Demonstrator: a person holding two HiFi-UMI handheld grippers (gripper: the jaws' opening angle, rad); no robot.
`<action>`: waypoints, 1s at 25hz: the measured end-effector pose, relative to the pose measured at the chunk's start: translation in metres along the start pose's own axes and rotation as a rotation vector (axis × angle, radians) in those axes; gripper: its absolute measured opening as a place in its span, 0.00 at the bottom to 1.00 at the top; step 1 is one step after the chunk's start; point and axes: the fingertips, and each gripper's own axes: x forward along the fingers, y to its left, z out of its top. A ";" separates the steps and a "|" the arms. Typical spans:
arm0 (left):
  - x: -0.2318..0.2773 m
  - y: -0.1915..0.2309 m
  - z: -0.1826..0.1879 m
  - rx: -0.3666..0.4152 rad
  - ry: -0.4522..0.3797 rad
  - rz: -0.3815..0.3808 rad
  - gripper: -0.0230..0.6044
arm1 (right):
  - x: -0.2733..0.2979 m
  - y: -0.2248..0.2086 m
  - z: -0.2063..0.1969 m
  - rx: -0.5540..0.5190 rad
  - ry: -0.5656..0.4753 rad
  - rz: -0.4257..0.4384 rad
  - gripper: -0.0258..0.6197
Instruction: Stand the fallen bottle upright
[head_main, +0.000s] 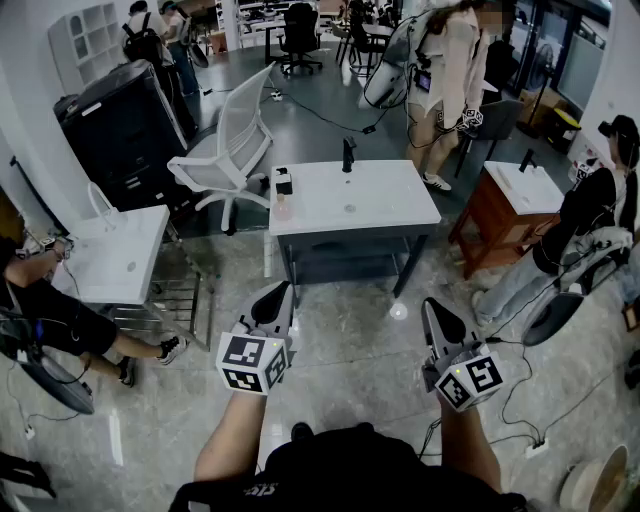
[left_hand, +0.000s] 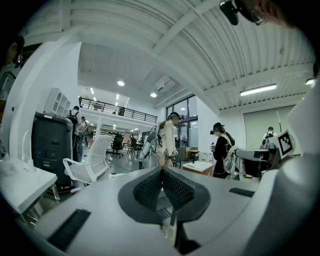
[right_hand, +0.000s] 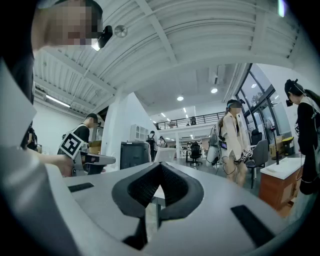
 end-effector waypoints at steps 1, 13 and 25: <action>0.001 -0.001 0.000 0.004 0.003 -0.001 0.05 | 0.001 0.000 -0.001 0.001 0.003 0.001 0.06; 0.023 -0.033 -0.012 0.063 0.060 -0.016 0.05 | -0.021 -0.041 -0.020 0.041 0.023 -0.040 0.06; 0.046 -0.120 -0.048 0.078 0.126 -0.064 0.05 | -0.067 -0.073 -0.050 0.173 0.045 0.042 0.06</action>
